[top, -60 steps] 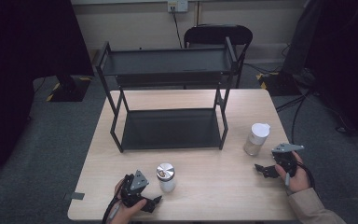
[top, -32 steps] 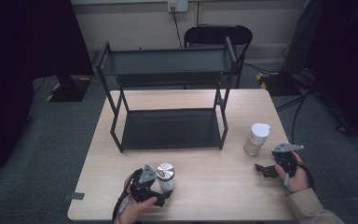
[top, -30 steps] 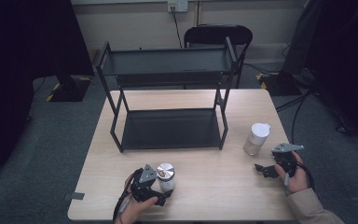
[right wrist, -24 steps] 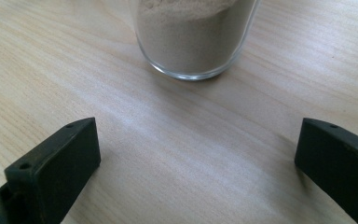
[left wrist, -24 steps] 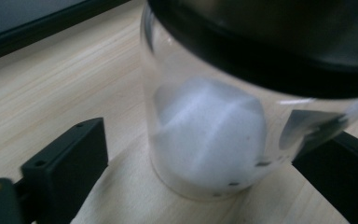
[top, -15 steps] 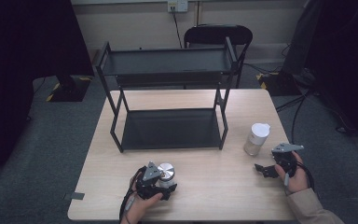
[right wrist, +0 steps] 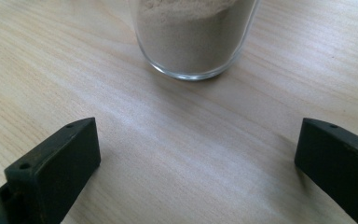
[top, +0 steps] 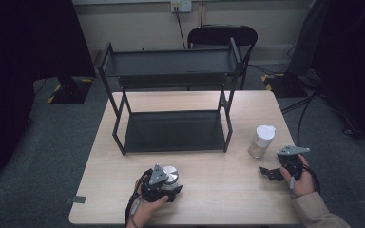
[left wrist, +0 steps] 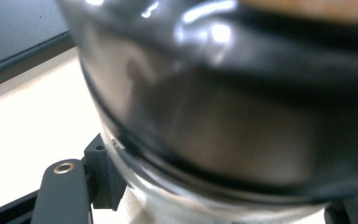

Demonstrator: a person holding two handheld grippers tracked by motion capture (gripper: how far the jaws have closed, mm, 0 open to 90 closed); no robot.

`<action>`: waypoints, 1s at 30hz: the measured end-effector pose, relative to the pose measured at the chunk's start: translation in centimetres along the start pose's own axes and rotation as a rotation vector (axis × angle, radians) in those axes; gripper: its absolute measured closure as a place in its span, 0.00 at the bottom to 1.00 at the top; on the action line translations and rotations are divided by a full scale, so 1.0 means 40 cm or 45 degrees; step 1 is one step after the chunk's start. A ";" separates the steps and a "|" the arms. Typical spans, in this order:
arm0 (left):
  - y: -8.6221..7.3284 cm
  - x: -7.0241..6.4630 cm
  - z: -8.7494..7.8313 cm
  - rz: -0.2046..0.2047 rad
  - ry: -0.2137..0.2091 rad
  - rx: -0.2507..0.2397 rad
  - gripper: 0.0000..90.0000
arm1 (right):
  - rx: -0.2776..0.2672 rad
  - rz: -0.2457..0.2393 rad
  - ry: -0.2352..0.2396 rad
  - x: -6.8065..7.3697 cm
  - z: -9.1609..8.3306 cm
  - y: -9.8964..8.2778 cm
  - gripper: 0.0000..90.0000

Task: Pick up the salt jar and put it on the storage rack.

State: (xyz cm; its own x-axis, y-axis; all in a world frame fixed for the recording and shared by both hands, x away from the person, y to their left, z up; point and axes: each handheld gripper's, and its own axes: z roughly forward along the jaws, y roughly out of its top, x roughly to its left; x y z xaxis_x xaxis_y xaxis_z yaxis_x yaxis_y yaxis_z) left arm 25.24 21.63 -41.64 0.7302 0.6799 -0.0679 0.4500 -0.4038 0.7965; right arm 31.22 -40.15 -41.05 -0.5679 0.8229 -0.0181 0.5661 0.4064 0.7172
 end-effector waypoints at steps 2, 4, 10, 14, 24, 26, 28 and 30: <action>0.001 -0.001 0.000 -0.001 0.002 0.000 0.34 | 0.000 0.000 0.000 0.000 0.000 0.000 0.00; 0.006 0.001 -0.001 -0.001 -0.002 0.003 0.34 | 0.000 0.000 0.000 0.000 0.000 0.000 0.00; 0.039 0.011 -0.019 -0.003 -0.007 0.004 0.34 | 0.000 0.000 0.000 0.000 0.000 0.000 0.00; 0.054 0.022 -0.023 -0.012 -0.028 0.006 0.34 | 0.000 0.000 0.000 0.000 0.000 0.000 0.00; 0.108 0.045 -0.036 -0.014 -0.043 0.020 0.34 | 0.000 0.000 0.000 0.000 0.000 0.000 0.00; 0.119 0.050 -0.039 -0.017 -0.046 0.019 0.34 | 0.000 0.000 0.000 0.000 0.000 0.000 0.00; 0.130 0.053 -0.043 -0.012 -0.043 0.016 0.34 | 0.000 0.000 0.000 0.000 0.000 0.000 0.00; 0.141 0.056 -0.046 -0.015 -0.044 0.017 0.34 | 0.000 0.000 0.000 0.000 0.000 0.000 0.00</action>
State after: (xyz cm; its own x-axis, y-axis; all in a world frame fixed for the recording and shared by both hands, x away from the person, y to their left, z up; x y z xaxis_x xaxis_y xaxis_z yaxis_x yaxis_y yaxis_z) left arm 28.48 22.00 -36.19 0.7419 0.6632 -0.0983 0.4655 -0.4041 0.7874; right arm 31.22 -40.16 -41.05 -0.5680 0.8229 -0.0181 0.5661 0.4065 0.7172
